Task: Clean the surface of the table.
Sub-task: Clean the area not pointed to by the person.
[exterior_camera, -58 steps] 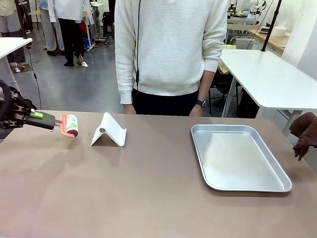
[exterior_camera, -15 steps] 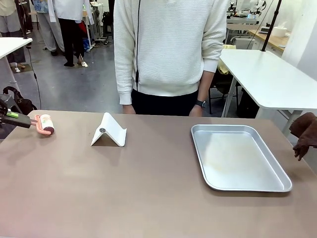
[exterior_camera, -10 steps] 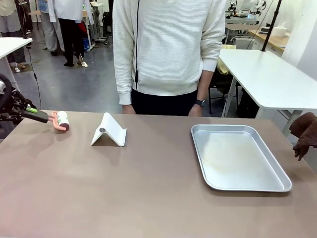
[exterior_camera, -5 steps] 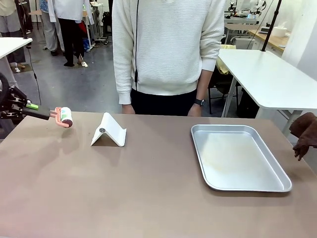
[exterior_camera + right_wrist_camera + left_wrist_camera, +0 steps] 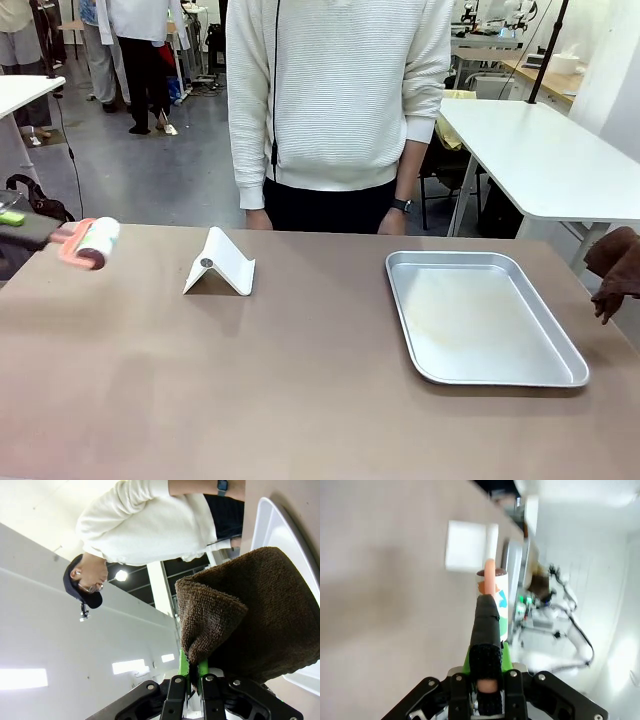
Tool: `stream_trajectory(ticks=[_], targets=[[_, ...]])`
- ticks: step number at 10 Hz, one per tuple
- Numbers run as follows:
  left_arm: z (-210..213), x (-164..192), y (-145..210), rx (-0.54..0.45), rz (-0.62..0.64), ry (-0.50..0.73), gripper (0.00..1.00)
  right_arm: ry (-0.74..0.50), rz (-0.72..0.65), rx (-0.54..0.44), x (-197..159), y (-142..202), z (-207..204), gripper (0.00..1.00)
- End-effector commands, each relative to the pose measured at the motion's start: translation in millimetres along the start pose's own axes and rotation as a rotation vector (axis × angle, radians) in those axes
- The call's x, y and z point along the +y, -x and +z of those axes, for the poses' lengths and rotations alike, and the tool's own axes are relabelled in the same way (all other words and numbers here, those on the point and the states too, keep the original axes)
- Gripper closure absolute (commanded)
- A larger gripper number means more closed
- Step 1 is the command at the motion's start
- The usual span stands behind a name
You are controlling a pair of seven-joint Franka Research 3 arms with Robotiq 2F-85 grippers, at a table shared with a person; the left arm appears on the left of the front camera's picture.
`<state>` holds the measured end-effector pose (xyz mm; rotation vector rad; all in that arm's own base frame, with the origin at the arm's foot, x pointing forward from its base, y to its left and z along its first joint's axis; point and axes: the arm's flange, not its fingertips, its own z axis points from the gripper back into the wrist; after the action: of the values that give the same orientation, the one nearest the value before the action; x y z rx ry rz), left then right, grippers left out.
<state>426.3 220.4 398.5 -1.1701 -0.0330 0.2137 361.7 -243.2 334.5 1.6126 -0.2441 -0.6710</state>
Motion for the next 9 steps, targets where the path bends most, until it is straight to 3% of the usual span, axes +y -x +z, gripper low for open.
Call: stream_trajectory(ticks=[1, 3, 6, 7, 9], targets=[[27, 5, 43, 0.071, -0.048, 0.010, 0.78, 0.001, 0.004, 0.002, 5, 5, 1, 0.93], [47, 20, 91, 0.079, -0.138, 0.089, 0.78, 0.001, 0.004, 0.002, 5, 5, 1, 0.93], [52, 41, 110, -0.076, -0.195, 0.155, 0.78, 0.001, 0.004, 0.002, 5, 5, 1, 0.93], [58, 30, 106, 0.018, -0.149, 0.106, 0.78, 0.001, 0.004, 0.002, 5, 5, 1, 0.93], [58, 30, 106, 0.018, -0.149, 0.106, 0.78, 0.001, 0.004, 0.002, 5, 5, 1, 0.93]])
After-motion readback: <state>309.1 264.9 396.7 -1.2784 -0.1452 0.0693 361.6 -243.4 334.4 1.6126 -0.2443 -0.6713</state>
